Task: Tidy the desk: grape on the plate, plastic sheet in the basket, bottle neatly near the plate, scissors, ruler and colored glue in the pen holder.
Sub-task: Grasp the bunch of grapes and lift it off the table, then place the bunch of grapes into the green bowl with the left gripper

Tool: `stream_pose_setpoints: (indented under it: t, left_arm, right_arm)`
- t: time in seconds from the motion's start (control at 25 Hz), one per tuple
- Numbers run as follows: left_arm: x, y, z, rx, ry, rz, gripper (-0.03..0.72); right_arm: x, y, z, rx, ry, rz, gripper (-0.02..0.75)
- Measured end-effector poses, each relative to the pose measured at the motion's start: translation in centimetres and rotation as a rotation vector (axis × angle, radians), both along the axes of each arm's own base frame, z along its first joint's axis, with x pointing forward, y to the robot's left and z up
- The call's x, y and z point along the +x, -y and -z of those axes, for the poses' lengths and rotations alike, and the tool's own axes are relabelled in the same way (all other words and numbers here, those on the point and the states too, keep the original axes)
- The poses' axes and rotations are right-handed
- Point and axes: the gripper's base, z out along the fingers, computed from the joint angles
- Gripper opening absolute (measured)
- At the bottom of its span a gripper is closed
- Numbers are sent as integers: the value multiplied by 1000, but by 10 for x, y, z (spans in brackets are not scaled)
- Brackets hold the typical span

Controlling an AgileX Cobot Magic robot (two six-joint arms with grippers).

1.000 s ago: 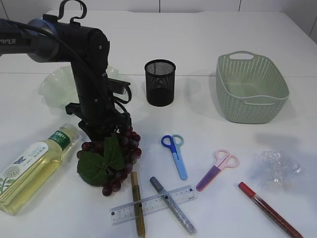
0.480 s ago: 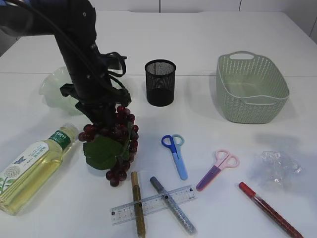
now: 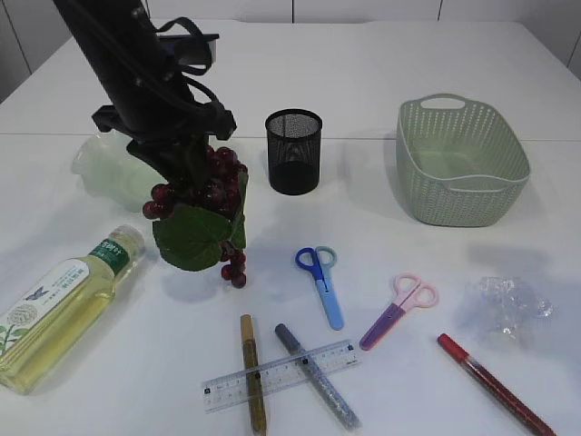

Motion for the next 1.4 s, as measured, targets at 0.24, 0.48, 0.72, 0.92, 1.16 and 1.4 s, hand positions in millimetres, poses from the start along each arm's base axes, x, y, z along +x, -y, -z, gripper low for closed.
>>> stream_pose_setpoints:
  t: [0.24,0.48,0.72,0.92,1.16,1.4]
  left_arm:
    - [-10,-4,-29,-31,52,1,162]
    - [-21,-10,-54,-55,101,3,162]
    - [-24,-15,-85,-50,202,6,162]
    - [-21,-18,-102,-41,268,3,161]
    - [-11,-39,-115,-39,314,-69,160]
    - [5,-79,-119,-22,328,-184,160]
  right_arm:
    - [0,0,0,0,0,0,491]
    - [0,0,0,0,0,0,491]
    - [0,0,0,0,0,0,491]
    - [0,0,0,0,0,0,491]
    - [0,0,0,2,0,0,490]
    - [0,-2,-1,29,0,2,490]
